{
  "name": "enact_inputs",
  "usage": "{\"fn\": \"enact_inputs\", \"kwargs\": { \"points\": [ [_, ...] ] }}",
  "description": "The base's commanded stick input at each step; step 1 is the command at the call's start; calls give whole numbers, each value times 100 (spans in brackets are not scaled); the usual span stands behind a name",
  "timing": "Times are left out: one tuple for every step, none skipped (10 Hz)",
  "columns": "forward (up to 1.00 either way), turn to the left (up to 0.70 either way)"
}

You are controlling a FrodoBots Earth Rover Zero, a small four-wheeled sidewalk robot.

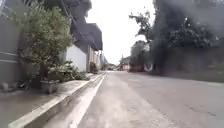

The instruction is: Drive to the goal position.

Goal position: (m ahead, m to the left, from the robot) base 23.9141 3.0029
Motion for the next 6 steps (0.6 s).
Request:
{"fn": "enact_inputs", "kwargs": {
  "points": [
    [70, 0],
    [70, 0],
    [70, 0],
    [70, 0],
    [70, 0],
    [70, 0]
  ]
}}
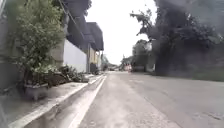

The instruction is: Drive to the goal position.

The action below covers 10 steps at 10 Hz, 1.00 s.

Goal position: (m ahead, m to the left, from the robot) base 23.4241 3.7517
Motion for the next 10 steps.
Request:
{"fn": "enact_inputs", "kwargs": {
  "points": [
    [70, 0],
    [70, -15],
    [70, -35],
    [70, -35],
    [70, -35],
    [70, -35],
    [70, -30],
    [70, -13],
    [70, 0],
    [70, 0]
  ]
}}
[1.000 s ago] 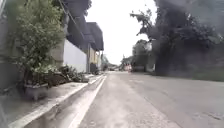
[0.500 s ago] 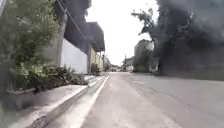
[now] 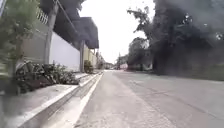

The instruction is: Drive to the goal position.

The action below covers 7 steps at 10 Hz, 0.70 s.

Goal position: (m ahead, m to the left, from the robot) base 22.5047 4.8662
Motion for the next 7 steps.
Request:
{"fn": "enact_inputs", "kwargs": {
  "points": [
    [70, 0],
    [70, 0],
    [70, 0],
    [70, 0],
    [70, 0],
    [70, 0],
    [70, 0]
  ]
}}
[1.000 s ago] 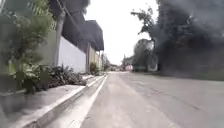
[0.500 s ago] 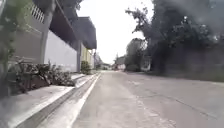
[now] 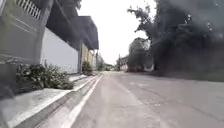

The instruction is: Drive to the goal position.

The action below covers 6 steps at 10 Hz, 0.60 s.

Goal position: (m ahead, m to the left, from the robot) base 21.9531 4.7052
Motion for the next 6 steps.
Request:
{"fn": "enact_inputs", "kwargs": {
  "points": [
    [70, 0],
    [70, 0],
    [70, 0],
    [70, 0],
    [70, 0],
    [70, 0]
  ]
}}
